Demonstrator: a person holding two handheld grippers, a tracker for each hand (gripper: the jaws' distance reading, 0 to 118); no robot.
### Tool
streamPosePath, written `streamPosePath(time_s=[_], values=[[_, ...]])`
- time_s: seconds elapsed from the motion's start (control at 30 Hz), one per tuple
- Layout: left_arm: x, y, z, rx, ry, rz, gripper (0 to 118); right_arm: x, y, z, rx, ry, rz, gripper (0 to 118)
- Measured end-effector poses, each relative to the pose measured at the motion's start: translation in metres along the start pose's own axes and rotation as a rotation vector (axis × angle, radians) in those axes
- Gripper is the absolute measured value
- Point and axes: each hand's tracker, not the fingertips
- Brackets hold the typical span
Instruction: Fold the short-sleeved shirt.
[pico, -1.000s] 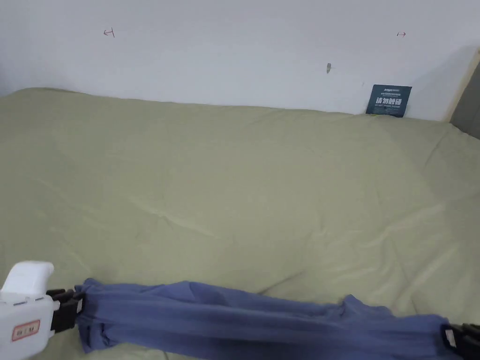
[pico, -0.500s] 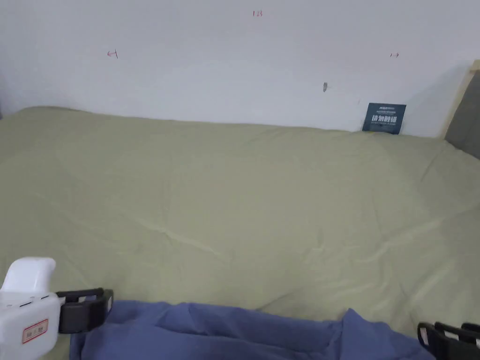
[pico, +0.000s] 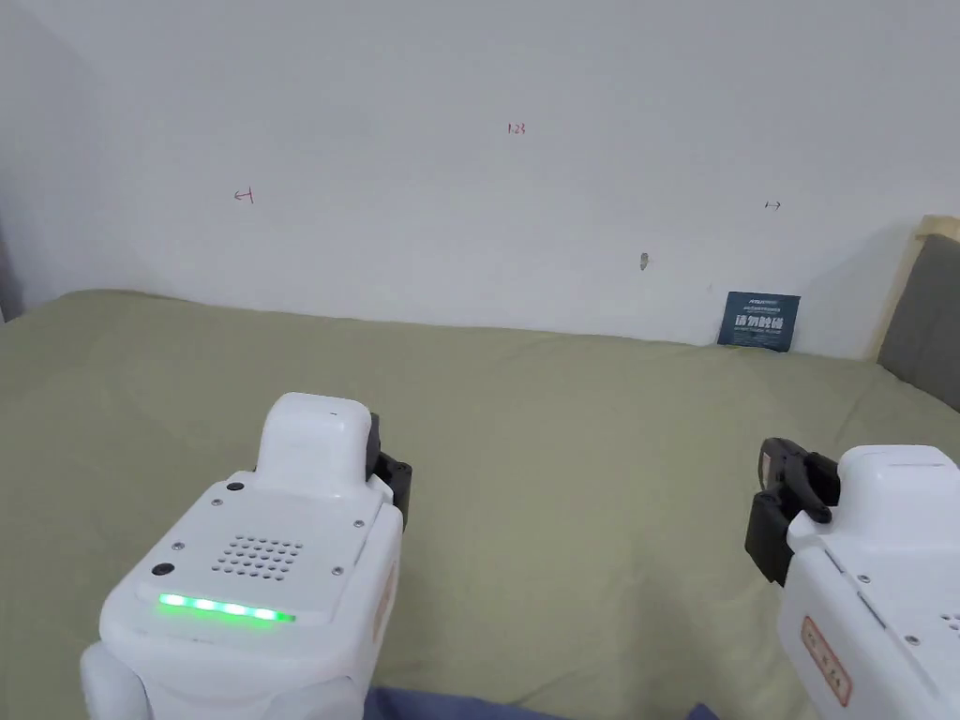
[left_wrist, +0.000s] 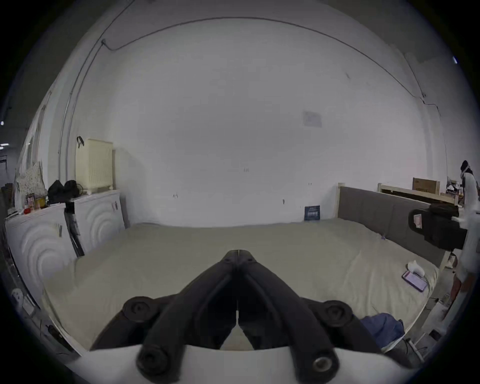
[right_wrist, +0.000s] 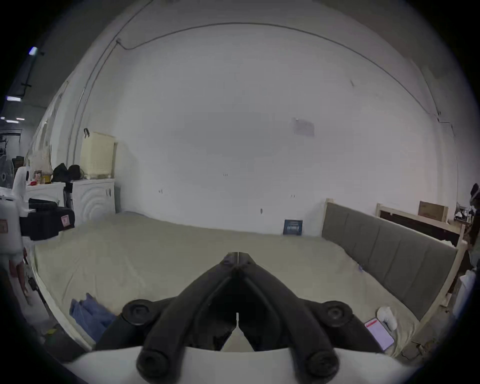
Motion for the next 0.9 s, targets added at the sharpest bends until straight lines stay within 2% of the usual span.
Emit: streamPosePath(time_s=[0.1,0.27,0.43,0.6,0.7,0.77,0.9], values=[[0.008,0.005,0.009,0.023,0.011,-0.020,0,-0.004,0.001,-0.002,0.021,-0.022,0.007,0],[-0.004,0.007,0.003,-0.005,0.004,0.023,0,-0.013,0.002,-0.003,0.025,-0.028,0.011,0],[-0.074,-0.015,-0.020,-0.299,-0.231,0.238,0,-0.025,-0.012,-0.001,0.015,-0.014,0.006,0],[-0.175,-0.071,-0.039,-0.658,-0.271,0.445,0,-0.039,-0.030,0.005,-0.010,-0.015,-0.016,0],[-0.229,-0.116,-0.054,-0.805,-0.248,0.581,0,-0.048,-0.041,0.005,-0.040,-0.007,-0.022,0],[-0.246,-0.135,-0.059,-0.834,-0.252,0.585,0,-0.056,-0.048,0.003,-0.060,0.003,-0.017,0],[-0.260,-0.155,-0.070,-0.924,-0.363,0.608,1,-0.066,-0.061,-0.006,-0.117,0.031,-0.005,0]])
